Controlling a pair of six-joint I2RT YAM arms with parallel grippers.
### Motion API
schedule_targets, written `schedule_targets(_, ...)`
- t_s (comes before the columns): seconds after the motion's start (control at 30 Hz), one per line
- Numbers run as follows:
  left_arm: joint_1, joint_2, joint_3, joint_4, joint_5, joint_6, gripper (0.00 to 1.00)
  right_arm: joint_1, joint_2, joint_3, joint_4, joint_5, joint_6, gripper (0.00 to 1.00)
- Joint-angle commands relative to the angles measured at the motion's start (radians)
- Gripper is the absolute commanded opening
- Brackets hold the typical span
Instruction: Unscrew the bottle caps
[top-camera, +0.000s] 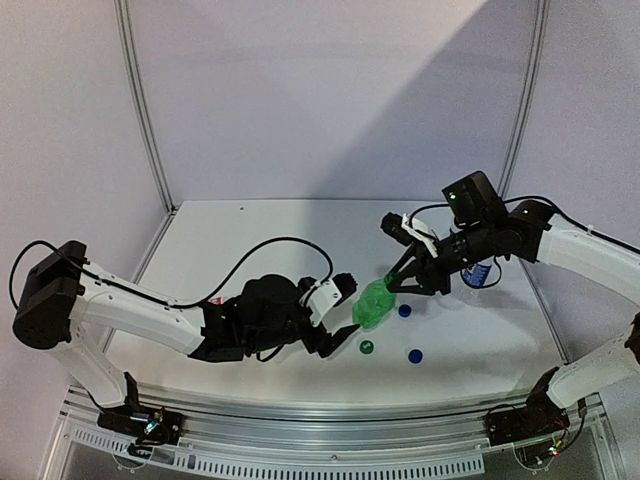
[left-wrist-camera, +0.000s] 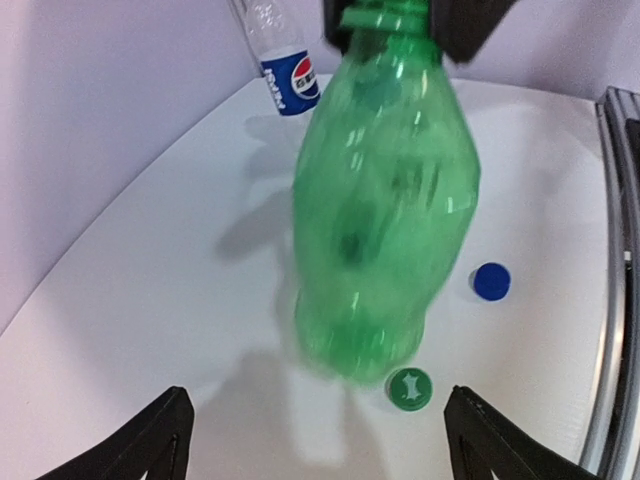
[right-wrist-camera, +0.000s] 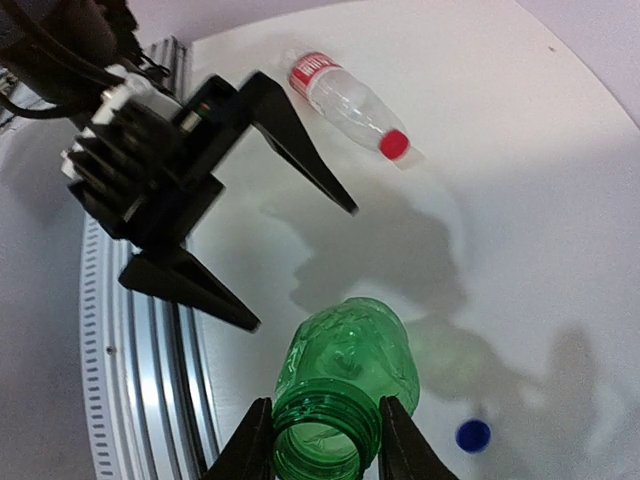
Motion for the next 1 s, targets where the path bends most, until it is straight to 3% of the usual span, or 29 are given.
schedule_targets(0.0,-0.007,-0.002,0.014,-0.06,-0.091,-0.006,0.9,-0.035,-0.048,0.04,-0.166,0.197,-0.056,0.0)
schedule_targets(0.3,-0.007,-0.026,0.011,-0.12,-0.169,-0.004,0.9,-0.175,-0.14,-0.055,-0.256,0.303,-0.024,0.0)
schedule_targets(0.53,0.002,-0.031,0.016,-0.158,-0.254,-0.01,0.92,-0.353,-0.154,-0.1,-0.222,0.238,-0.003,0.0)
schedule_targets(0.97,0.006,-0.014,0.033,-0.189,-0.243,-0.018,0.92,-0.391,-0.018,-0.093,-0.109,0.264,0.045,0.01)
